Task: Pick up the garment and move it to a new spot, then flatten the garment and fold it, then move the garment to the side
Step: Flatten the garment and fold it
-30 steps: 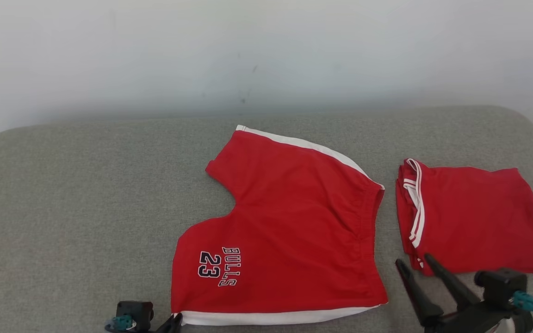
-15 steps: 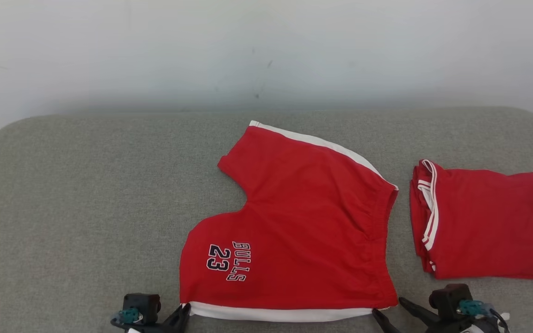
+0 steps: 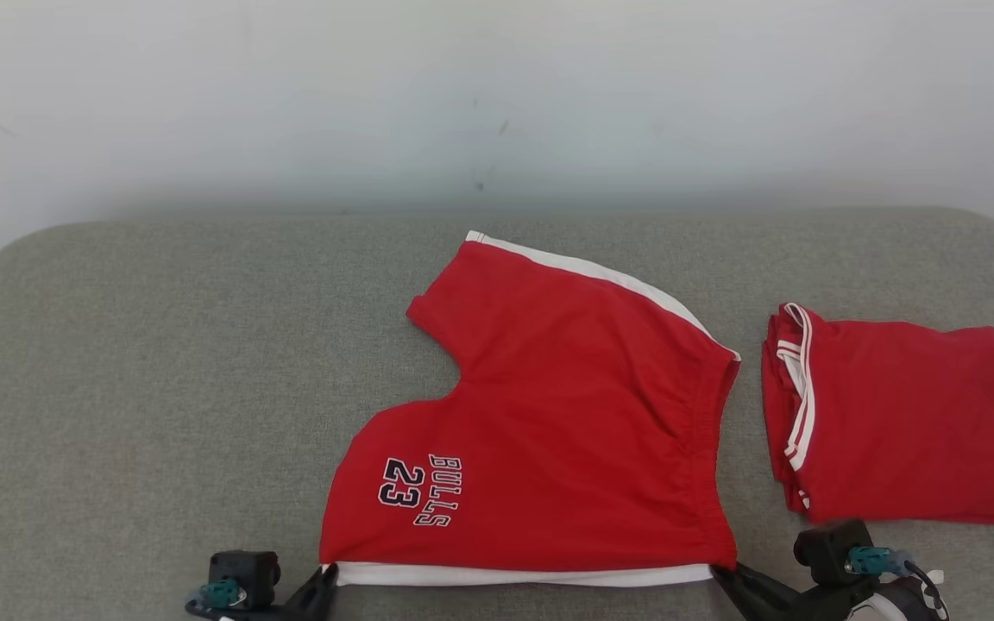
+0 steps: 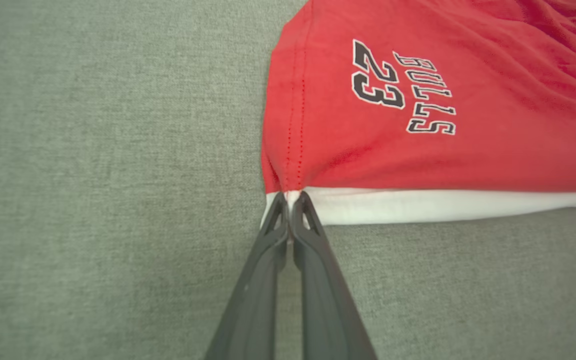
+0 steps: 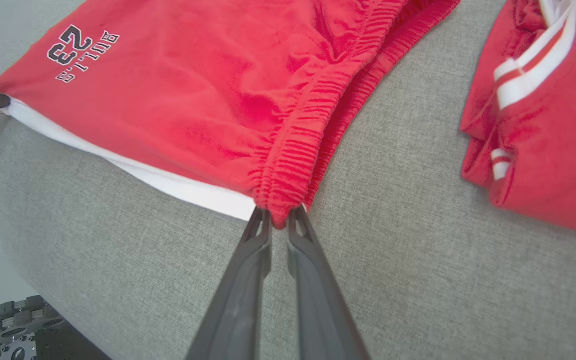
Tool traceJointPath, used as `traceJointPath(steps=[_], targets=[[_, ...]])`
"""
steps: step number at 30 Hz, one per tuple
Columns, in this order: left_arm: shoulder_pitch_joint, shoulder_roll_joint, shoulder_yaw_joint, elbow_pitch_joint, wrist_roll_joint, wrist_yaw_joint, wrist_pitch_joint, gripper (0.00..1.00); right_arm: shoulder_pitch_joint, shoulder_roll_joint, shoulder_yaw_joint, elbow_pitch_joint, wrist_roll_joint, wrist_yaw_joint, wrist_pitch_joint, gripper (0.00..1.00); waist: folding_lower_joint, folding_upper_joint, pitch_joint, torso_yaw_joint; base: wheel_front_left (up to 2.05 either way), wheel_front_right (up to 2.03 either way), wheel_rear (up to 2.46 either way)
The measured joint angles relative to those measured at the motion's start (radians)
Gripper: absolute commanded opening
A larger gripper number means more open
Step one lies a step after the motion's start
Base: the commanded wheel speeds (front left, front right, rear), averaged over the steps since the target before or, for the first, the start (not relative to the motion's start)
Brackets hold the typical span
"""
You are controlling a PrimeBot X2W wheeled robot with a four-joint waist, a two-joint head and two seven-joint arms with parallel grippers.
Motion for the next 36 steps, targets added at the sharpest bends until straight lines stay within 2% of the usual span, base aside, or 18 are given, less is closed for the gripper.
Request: traceJointPath(steps=[5, 12, 22, 31, 36], targets=[[0.013, 0.025, 0.005, 0.000, 0.000, 0.001, -0.009, 0.00, 0.012, 0.005, -0.007, -0.001, 0.040, 0.002, -0.010, 0.00, 0.0000, 0.0000, -0.027, -0.003, 0.00, 0.00, 0.00], [0.125, 0.059, -0.007, -0.029, 0.000, -0.001, 0.002, 0.00, 0.127, 0.003, 0.008, -0.050, 0.088, 0.009, -0.005, 0.00, -0.0002, -0.0001, -0.064, -0.010, 0.00, 0.00, 0.00], [0.123, 0.084, 0.015, -0.133, -0.044, -0.017, 0.008, 0.00, 0.110, -0.007, -0.018, -0.135, 0.153, 0.009, 0.002, 0.00, -0.0001, 0.0000, -0.061, -0.028, 0.00, 0.00, 0.00], [-0.026, 0.155, 0.022, -0.238, -0.044, -0.035, 0.058, 0.00, 0.046, -0.005, -0.033, -0.193, 0.204, 0.009, 0.032, 0.00, 0.0000, 0.0000, -0.023, -0.054, 0.00, 0.00, 0.00], [-0.150, 0.184, 0.030, -0.256, -0.046, -0.036, 0.100, 0.00, -0.052, 0.028, -0.038, -0.198, 0.233, 0.009, 0.046, 0.00, 0.0000, 0.0000, 0.020, -0.071, 0.00, 0.00, 0.00]])
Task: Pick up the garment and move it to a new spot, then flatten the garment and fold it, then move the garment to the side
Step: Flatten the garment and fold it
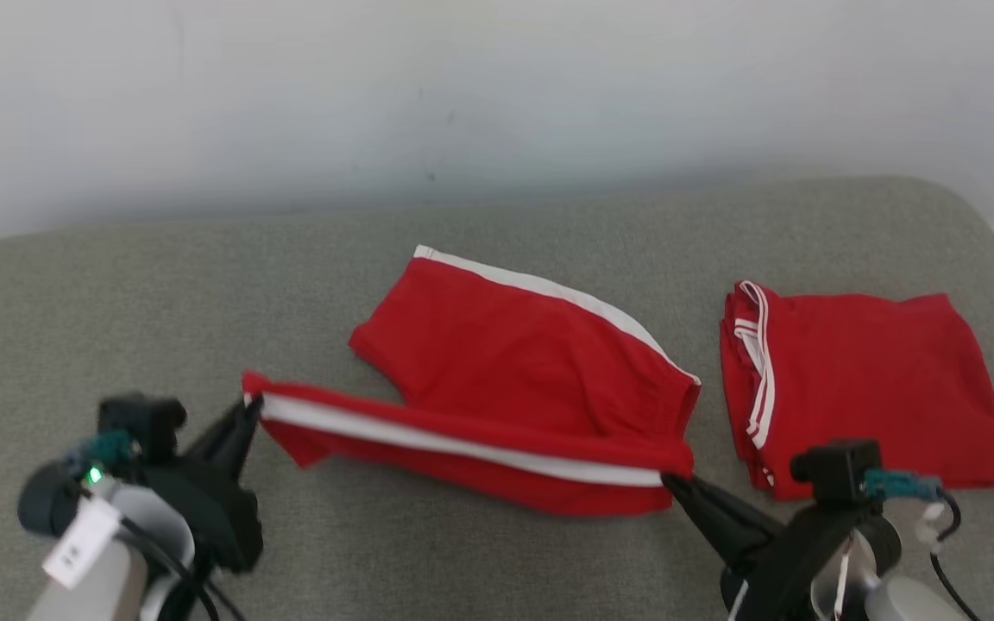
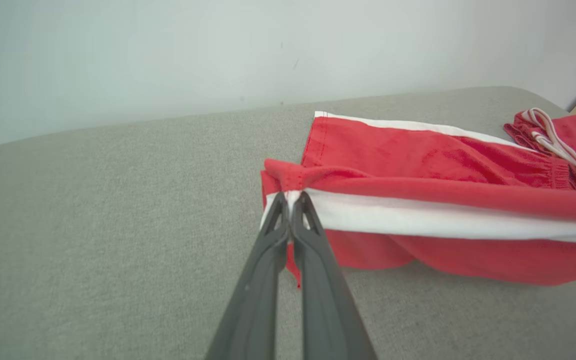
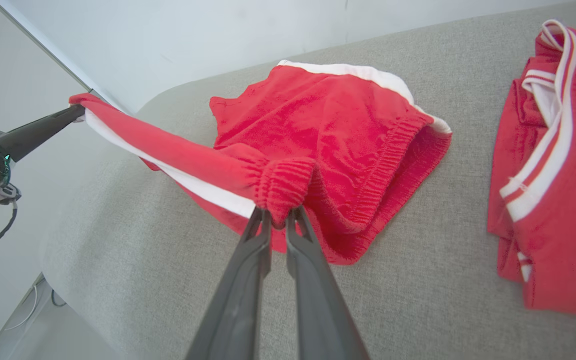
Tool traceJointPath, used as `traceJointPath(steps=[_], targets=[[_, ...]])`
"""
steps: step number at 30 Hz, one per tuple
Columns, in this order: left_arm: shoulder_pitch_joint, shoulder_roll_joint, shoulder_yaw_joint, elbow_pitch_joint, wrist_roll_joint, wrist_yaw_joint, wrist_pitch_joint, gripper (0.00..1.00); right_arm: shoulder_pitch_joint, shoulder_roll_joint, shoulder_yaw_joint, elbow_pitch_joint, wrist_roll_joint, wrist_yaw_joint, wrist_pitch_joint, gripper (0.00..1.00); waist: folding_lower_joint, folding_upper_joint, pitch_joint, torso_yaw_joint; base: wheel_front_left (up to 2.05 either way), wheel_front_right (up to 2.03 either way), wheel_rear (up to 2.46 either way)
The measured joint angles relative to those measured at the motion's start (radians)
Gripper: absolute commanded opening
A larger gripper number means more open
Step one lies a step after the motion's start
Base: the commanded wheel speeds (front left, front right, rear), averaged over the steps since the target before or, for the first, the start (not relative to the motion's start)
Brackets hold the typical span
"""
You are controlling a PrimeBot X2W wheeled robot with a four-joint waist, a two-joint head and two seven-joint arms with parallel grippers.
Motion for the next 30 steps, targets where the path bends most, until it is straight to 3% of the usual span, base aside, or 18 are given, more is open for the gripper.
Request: traceJointPath(steps=[10, 15, 30], targets=[[-0.234, 0.046, 0.004, 0.025, -0.017, -0.008, 0.089, 0.00, -0.182, 0.061, -0.009, 0.061, 0.055, 0.000, 0.040, 0.00, 0.0002, 0.0000, 0.098, -0.047, 0.00, 0.00, 0.00], [-0.347, 0.082, 0.002, 0.089, -0.027, -0.015, 0.131, 0.00, -0.297, 0.127, -0.012, 0.130, 0.087, 0.000, 0.051, 0.00, 0.0003, 0.0001, 0.162, -0.094, 0.00, 0.00, 0.00], [-0.560, 0.152, -0.142, 0.186, -0.069, -0.016, 0.166, 0.00, -0.474, 0.215, -0.004, 0.296, 0.101, 0.000, 0.031, 0.00, 0.0001, 0.0001, 0.296, -0.219, 0.00, 0.00, 0.00]])
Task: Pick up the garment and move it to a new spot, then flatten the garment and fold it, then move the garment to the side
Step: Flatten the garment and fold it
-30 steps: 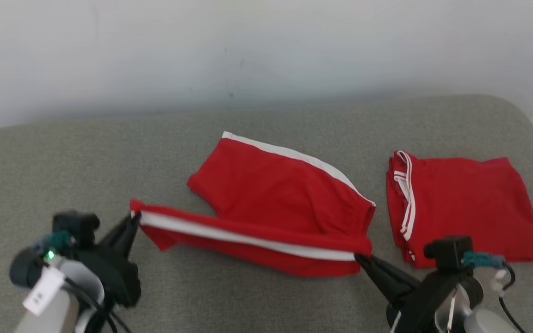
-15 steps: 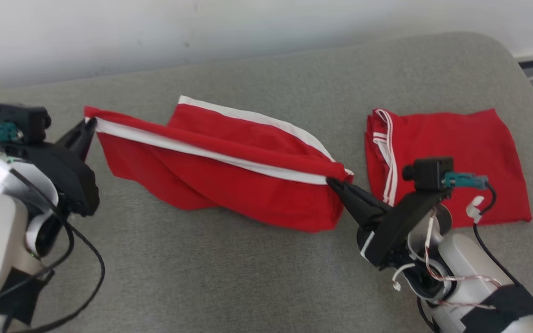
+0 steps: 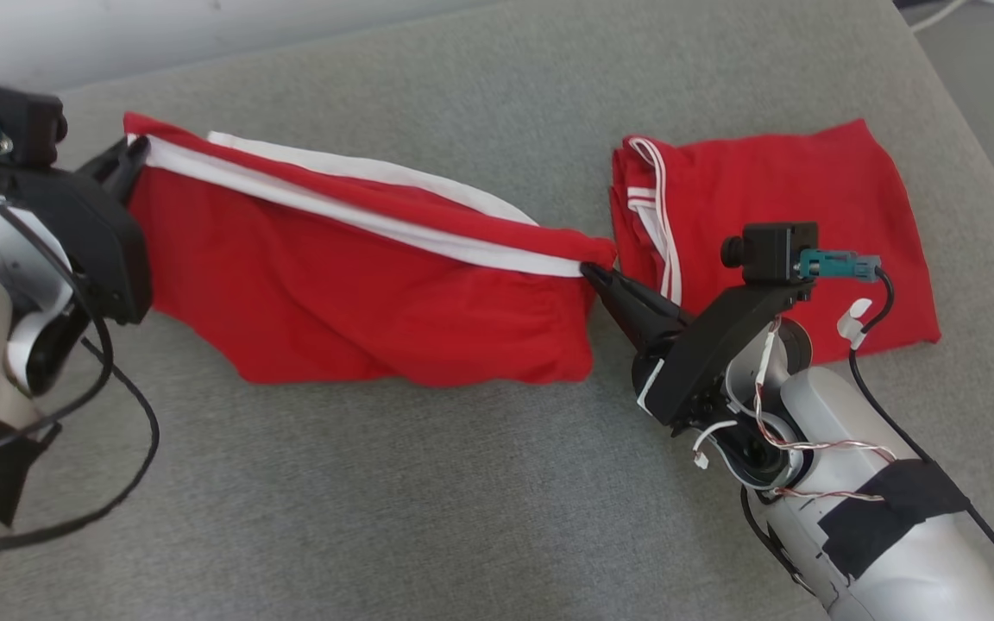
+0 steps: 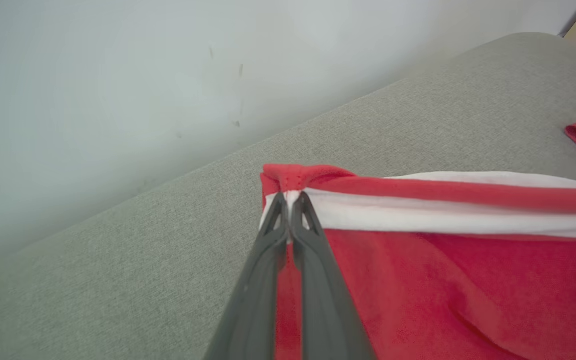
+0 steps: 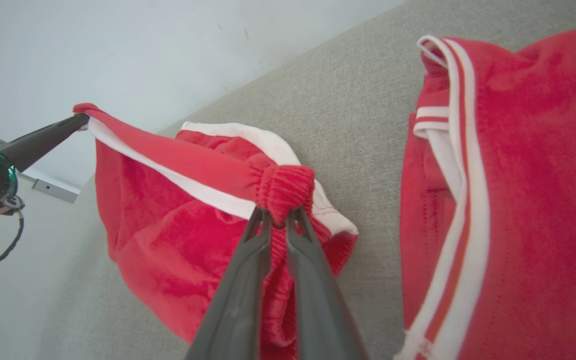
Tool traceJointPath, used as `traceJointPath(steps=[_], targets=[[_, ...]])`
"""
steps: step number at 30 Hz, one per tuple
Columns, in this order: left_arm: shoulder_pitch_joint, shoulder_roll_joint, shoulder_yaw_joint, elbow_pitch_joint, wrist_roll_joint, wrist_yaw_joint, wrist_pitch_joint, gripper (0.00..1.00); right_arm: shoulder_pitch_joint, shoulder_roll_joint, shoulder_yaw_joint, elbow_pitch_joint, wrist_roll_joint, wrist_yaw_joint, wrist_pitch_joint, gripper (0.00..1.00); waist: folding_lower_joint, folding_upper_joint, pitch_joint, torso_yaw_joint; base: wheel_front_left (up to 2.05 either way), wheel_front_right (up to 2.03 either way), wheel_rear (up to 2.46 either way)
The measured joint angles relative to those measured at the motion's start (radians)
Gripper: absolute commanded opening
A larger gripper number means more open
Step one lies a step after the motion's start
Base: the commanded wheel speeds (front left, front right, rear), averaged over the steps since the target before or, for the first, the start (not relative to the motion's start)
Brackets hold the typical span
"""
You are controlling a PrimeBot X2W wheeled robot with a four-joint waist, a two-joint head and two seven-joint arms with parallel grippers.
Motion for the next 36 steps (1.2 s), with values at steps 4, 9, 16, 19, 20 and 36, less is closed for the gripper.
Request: traceJointPath(steps=[4, 9, 16, 19, 20, 36], targets=[[-0.051, 0.008, -0.034, 0.024, -0.012, 0.000, -0.003, 0.00, -0.027, 0.009, 0.008, 0.025, -0.001, 0.000, -0.021, 0.00, 0.0000, 0.0001, 0.033, -0.021, 0.00, 0.00, 0.00], [-0.087, 0.022, -0.064, 0.065, -0.037, 0.000, -0.017, 0.00, -0.062, 0.019, 0.032, 0.048, -0.003, 0.000, -0.040, 0.00, 0.0000, 0.0000, 0.068, -0.044, 0.00, 0.00, 0.00], [-0.130, 0.013, -0.099, 0.136, -0.046, 0.000, -0.050, 1.00, -0.090, 0.027, 0.056, 0.076, -0.008, 0.000, -0.078, 1.00, 0.0000, 0.0000, 0.106, -0.066, 0.00, 0.00, 0.00], [-0.141, -0.002, -0.126, 0.169, -0.046, 0.000, -0.063, 1.00, -0.099, 0.026, 0.060, 0.095, -0.008, 0.000, -0.096, 1.00, 0.0000, 0.0001, 0.111, -0.065, 0.00, 0.00, 0.00], [-0.141, -0.010, -0.129, 0.181, -0.047, 0.000, -0.070, 1.00, -0.099, 0.026, 0.062, 0.100, -0.008, 0.000, -0.101, 1.00, 0.0000, 0.0001, 0.109, -0.063, 0.00, 0.00, 0.00], [-0.059, -0.050, -0.157, 0.271, -0.124, 0.000, -0.203, 1.00, -0.056, -0.050, 0.105, 0.103, -0.007, 0.000, -0.184, 1.00, -0.0003, -0.0001, 0.023, -0.004, 0.00, 0.00, 0.00]])
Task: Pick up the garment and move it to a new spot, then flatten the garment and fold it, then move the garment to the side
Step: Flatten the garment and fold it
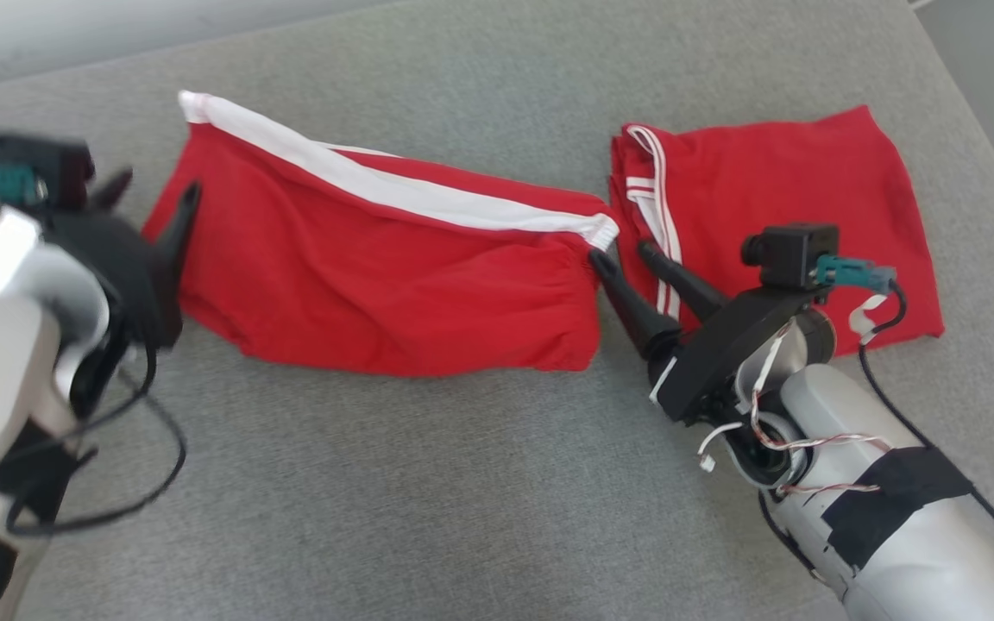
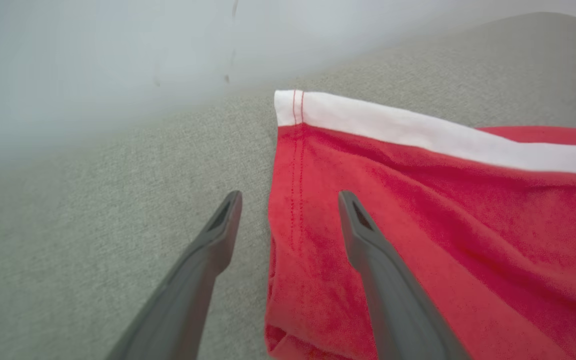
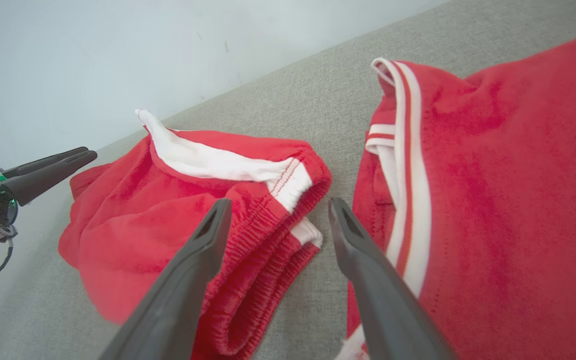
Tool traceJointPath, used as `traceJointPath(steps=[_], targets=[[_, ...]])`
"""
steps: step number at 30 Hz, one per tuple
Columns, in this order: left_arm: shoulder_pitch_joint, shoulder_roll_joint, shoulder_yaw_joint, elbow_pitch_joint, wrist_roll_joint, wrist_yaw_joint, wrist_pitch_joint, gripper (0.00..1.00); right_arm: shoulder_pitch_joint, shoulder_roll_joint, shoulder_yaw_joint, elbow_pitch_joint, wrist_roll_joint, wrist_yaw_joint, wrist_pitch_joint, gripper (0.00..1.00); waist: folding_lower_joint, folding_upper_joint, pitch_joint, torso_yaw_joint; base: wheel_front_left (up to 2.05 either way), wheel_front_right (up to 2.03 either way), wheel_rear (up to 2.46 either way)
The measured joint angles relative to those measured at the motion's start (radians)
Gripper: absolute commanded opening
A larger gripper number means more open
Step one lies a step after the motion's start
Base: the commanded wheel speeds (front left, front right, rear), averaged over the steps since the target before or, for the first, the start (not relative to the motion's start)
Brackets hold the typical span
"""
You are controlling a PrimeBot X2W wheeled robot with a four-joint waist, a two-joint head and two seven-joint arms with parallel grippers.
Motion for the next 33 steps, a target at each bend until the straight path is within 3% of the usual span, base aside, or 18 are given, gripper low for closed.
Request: traceJointPath(steps=[5, 11, 16, 27, 28, 29, 30, 33], targets=[[0.052, 0.023, -0.003, 0.019, -0.012, 0.000, -0.010, 1.00, 0.002, 0.001, 0.026, -0.018, 0.000, 0.000, -0.018, 1.00, 0.0000, -0.0001, -0.018, 0.019, 0.00, 0.00, 0.00], [0.069, -0.003, 0.030, 0.022, -0.128, 0.000, -0.018, 1.00, 0.002, -0.002, 0.047, -0.024, 0.006, 0.000, -0.030, 1.00, 0.0000, 0.0000, -0.022, 0.020, 0.00, 0.00, 0.00], [0.078, 0.012, 0.050, 0.028, -0.183, 0.000, -0.009, 1.00, 0.000, -0.001, 0.064, -0.032, 0.009, 0.000, -0.036, 1.00, 0.0000, 0.0000, -0.019, 0.008, 0.00, 0.00, 0.00], [0.114, 0.002, 0.034, 0.025, -0.282, 0.000, 0.076, 1.00, -0.001, -0.009, 0.083, -0.028, 0.016, 0.000, -0.062, 1.00, 0.0002, -0.0001, -0.014, -0.010, 0.00, 0.00, 0.00], [0.114, 0.003, 0.034, 0.023, -0.300, 0.000, 0.082, 0.97, -0.001, -0.010, 0.084, -0.028, 0.016, 0.000, -0.062, 1.00, 0.0002, 0.0000, -0.014, -0.011, 0.00, 0.00, 0.00], [0.114, 0.004, 0.036, 0.019, -0.311, 0.000, 0.086, 0.40, -0.001, -0.012, 0.086, -0.028, 0.017, 0.000, -0.066, 1.00, 0.0001, -0.0001, -0.013, -0.012, 0.00, 0.00, 0.00], [0.114, 0.003, 0.041, 0.019, -0.322, 0.000, 0.090, 0.00, -0.001, -0.014, 0.087, -0.028, 0.017, 0.000, -0.070, 1.00, 0.0002, -0.0001, -0.012, -0.013, 0.00, 0.00, 0.00], [0.114, 0.005, 0.038, 0.016, -0.329, 0.000, 0.105, 0.00, -0.001, -0.018, 0.089, -0.028, 0.017, 0.000, -0.071, 1.00, 0.0002, -0.0001, -0.011, -0.014, 0.00, 0.00, 0.00]])
